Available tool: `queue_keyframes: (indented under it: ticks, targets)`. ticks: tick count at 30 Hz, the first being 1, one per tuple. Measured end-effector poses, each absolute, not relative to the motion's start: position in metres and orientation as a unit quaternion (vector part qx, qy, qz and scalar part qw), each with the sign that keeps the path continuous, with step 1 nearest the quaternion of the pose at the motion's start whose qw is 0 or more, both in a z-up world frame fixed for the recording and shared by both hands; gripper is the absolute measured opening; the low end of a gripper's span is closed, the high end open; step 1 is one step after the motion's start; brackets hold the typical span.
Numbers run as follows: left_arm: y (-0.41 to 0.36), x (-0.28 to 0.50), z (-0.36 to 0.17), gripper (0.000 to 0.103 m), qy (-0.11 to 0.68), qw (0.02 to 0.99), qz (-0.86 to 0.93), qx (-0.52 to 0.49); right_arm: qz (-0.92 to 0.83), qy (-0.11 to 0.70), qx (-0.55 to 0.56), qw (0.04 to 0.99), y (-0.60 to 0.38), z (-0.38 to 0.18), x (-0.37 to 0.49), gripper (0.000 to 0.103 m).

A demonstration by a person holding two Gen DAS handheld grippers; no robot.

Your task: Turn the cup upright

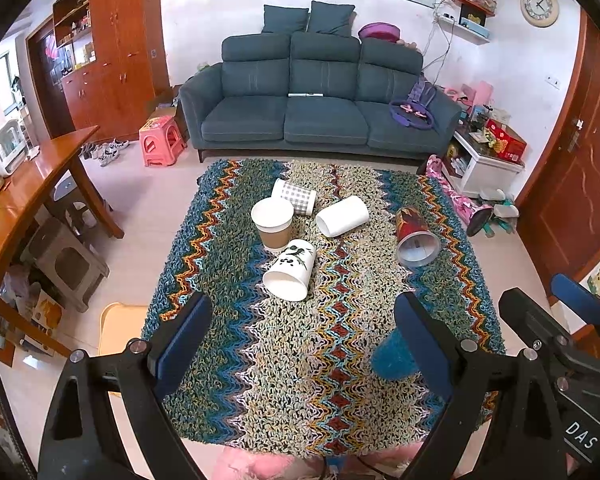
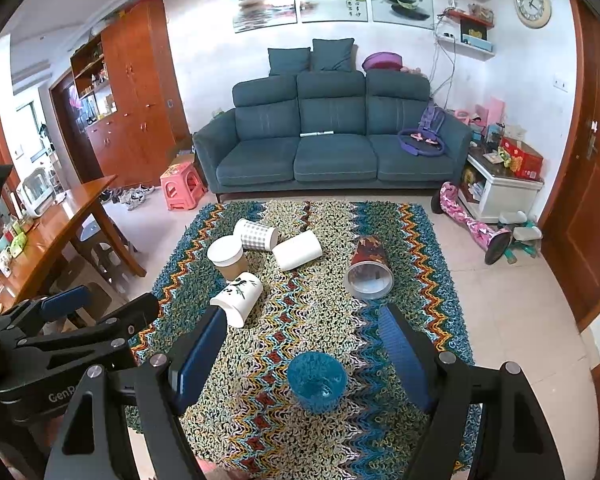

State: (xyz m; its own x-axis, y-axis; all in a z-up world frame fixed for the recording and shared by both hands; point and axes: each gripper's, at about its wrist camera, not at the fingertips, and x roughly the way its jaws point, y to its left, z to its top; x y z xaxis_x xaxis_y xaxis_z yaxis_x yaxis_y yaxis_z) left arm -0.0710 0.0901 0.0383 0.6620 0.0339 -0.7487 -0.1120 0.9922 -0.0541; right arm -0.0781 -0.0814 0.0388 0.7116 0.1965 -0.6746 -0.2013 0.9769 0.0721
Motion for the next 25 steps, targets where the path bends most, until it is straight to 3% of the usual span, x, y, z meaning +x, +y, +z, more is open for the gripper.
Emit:
queue_keyframes:
  ticks: [25]
  targets:
    - [0.0926,-0.0713,0.0425,0.094,0.405,0.912,0.044,-0.042,0.105,0.367,0.001,0.924,-0.0851,0.0347,-0.0779,0.079]
